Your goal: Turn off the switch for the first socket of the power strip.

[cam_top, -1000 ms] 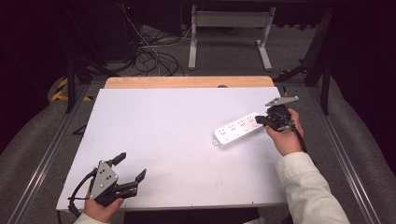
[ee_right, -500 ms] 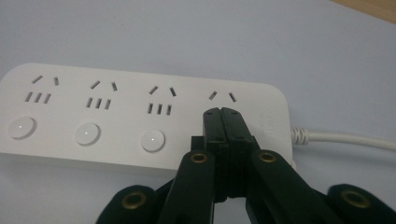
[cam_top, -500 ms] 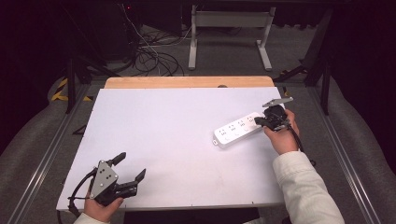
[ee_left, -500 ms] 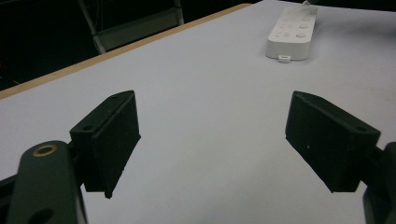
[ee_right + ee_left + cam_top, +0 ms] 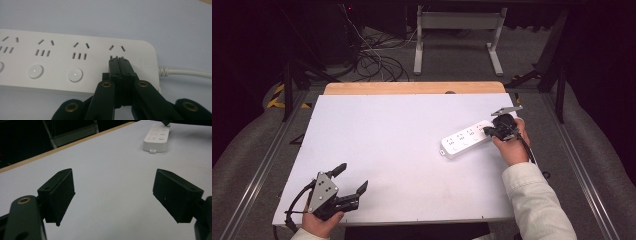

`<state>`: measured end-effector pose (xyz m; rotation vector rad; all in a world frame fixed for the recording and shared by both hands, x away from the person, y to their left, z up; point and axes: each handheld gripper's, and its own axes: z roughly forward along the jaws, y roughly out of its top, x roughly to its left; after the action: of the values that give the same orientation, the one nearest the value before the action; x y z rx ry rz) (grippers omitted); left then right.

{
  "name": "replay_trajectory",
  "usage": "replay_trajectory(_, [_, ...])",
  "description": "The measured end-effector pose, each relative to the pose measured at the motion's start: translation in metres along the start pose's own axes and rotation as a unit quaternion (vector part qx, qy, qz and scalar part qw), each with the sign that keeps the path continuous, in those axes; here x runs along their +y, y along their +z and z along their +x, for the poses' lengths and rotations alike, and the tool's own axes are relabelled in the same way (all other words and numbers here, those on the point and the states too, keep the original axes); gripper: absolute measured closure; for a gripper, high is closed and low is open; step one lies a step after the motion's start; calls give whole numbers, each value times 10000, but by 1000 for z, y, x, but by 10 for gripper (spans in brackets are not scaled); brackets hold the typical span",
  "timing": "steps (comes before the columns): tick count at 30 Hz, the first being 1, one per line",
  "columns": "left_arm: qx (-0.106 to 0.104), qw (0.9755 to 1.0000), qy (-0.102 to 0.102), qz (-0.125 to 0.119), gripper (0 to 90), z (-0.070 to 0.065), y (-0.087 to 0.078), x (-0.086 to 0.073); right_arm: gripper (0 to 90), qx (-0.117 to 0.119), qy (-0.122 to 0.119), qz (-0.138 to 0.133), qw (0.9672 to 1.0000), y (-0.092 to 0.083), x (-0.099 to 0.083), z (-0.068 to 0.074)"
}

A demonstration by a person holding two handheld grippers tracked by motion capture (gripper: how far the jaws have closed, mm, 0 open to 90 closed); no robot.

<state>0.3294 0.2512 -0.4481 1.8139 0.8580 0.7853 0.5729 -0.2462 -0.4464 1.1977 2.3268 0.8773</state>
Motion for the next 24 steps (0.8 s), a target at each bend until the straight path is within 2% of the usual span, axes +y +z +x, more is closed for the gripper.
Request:
replay_trajectory(10, [6,10000,2,-5,179,0,0,0,900,-62,-86,-4,9999,1,-1,2])
replay_trajectory(24, [13,10000,-4,-19,180,-1,-1,0,900,-127,-40,-50,9999,2,-4,4])
